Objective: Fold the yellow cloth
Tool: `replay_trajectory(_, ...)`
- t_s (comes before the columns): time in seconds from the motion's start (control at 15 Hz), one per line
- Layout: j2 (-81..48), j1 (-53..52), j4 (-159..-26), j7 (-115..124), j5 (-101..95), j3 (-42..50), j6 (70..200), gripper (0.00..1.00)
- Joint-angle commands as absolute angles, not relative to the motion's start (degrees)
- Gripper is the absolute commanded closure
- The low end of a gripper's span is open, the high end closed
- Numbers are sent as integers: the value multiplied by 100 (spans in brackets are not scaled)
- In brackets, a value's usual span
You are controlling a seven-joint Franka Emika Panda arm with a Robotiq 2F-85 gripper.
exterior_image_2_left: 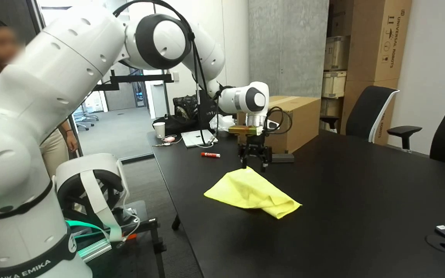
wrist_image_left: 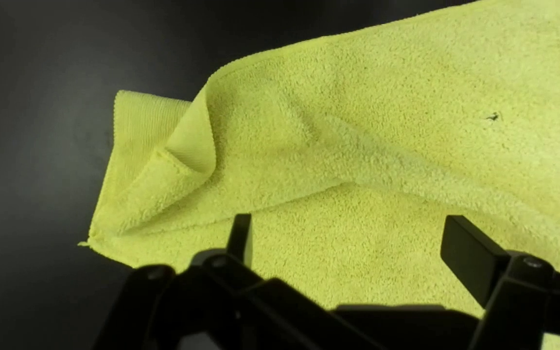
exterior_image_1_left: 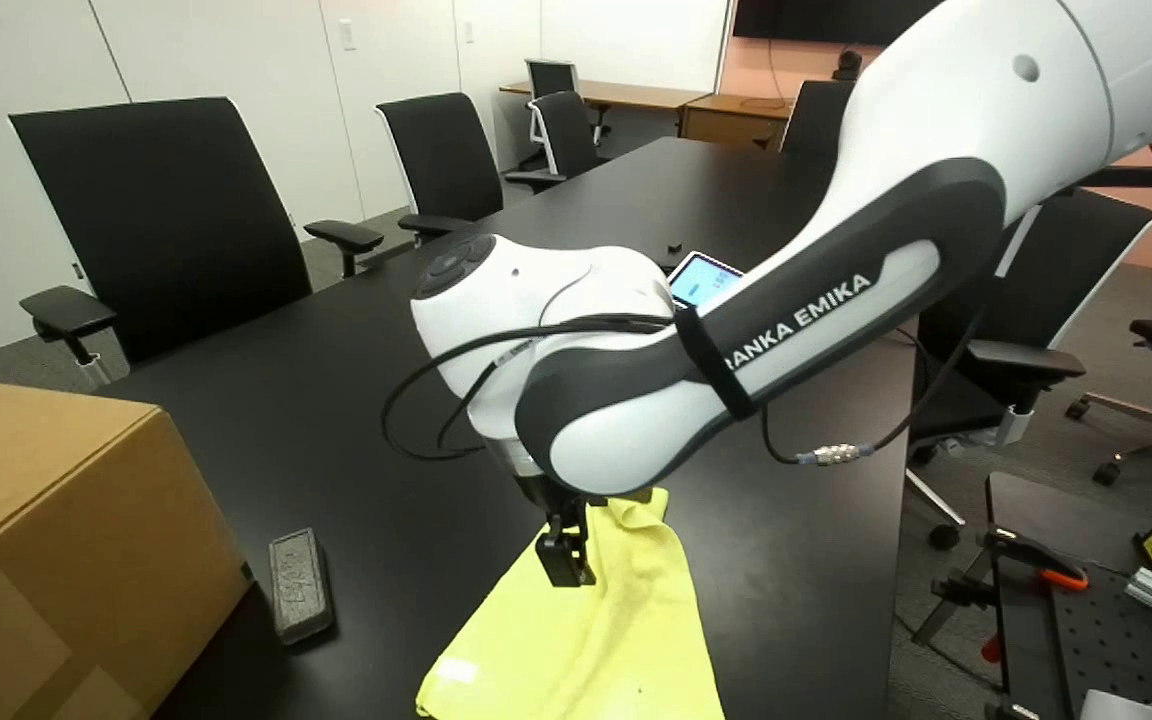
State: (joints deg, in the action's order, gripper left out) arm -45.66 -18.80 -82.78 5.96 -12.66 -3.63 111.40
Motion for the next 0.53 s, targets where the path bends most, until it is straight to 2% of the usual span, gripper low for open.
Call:
replay_trajectory(0.0, -3923, -1884, -9425, 383, -1641, -420, 11918, 0)
replay_trajectory(0.47, -3223, -1775, -10982, 481, -1595, -512, 13237, 0)
